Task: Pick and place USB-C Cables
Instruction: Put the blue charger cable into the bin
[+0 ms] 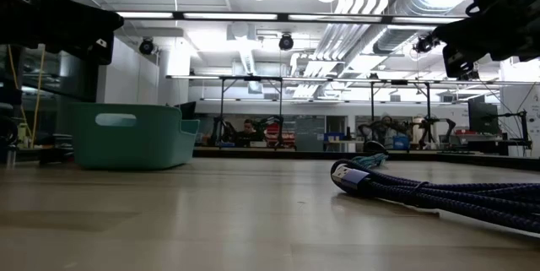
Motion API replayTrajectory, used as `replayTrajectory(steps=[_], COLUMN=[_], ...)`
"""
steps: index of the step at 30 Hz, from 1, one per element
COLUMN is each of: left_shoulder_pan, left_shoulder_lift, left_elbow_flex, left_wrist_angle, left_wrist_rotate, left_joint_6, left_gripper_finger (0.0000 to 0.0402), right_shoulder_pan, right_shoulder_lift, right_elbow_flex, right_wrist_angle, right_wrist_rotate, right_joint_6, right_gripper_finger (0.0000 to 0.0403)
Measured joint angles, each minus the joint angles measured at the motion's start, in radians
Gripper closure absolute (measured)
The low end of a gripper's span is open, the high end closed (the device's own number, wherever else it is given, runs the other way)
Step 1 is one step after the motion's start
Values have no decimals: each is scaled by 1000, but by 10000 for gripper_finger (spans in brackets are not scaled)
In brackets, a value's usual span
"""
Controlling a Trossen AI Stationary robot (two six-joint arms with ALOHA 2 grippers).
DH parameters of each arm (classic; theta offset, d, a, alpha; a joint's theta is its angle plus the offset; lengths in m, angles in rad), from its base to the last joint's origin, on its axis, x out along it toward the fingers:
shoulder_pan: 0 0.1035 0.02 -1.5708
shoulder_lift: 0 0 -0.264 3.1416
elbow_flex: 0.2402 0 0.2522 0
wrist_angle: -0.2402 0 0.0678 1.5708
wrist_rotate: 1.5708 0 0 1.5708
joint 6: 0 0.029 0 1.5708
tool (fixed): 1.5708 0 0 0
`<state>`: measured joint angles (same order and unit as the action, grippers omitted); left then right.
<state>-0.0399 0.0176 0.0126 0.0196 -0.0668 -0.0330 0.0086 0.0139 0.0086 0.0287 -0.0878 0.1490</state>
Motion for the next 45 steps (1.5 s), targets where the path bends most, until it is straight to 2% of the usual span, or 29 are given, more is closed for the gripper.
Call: replayTrajectory(steps=[7,11,23,29,45], left_shoulder_pan=[0,0,0,0,0], left_shoulder_lift=[0,0,0,0,0], left_elbow_flex=[0,0,0,0,0], left_wrist_angle=[0,0,0,0,0], left_wrist_rotate=[0,0,0,0,0], left_joint_6=[0,0,0,0,0], left_gripper_finger=[401,401,401,401,401], right_shoulder_pan=[0,0,0,0,0], right_shoulder_lift=[0,0,0,0,0], right_elbow_flex=[0,0,0,0,0], right_wrist_angle=[-3,-6,-13,-13,-16], right_wrist_rotate=[15,28,85,84,80], right_joint_6=[0,5,8,35,35], right_gripper_finger=[402,388,259,213,201])
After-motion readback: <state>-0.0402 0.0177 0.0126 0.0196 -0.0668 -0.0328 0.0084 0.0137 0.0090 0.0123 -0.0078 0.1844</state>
